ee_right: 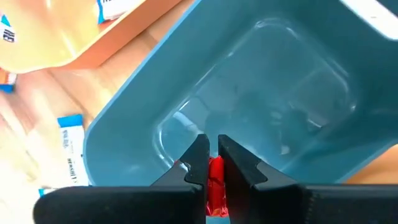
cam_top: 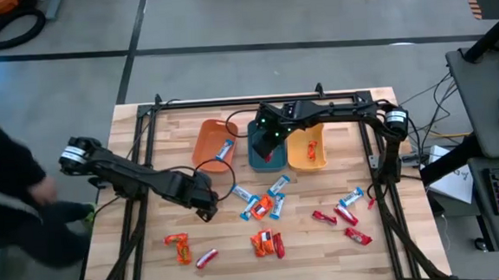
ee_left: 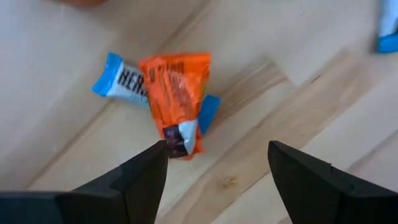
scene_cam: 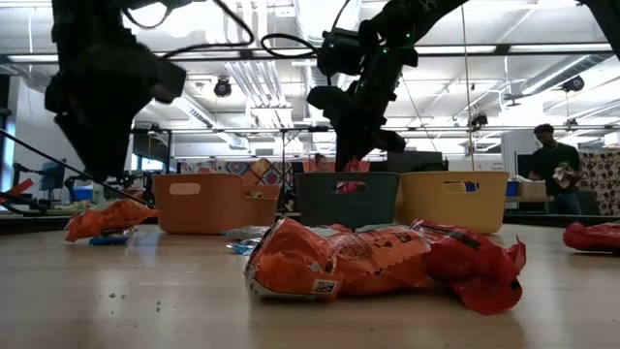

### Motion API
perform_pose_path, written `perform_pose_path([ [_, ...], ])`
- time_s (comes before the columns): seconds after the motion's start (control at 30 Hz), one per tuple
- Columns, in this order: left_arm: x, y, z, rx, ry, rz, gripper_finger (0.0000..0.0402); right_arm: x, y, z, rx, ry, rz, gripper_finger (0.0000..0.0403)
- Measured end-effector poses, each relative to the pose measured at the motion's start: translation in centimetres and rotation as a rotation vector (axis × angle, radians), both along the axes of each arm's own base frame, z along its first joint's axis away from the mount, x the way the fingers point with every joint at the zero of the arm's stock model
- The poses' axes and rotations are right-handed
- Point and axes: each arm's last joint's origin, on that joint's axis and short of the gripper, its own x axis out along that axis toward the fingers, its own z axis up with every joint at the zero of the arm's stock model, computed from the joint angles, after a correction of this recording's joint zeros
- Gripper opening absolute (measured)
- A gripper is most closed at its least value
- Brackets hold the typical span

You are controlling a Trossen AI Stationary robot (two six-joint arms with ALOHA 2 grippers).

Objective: Sort candy
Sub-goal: Put the red chocolate bar into the blue bin

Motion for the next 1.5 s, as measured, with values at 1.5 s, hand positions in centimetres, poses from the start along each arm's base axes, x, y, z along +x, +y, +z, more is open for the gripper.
perform_pose_path([
  [1.5,0.6,-0.1,1.9,0.005,-0.068,-0.016,0.0259,-0.2,-0.3,3.7,-0.099,-0.195,0.121,0.0023],
])
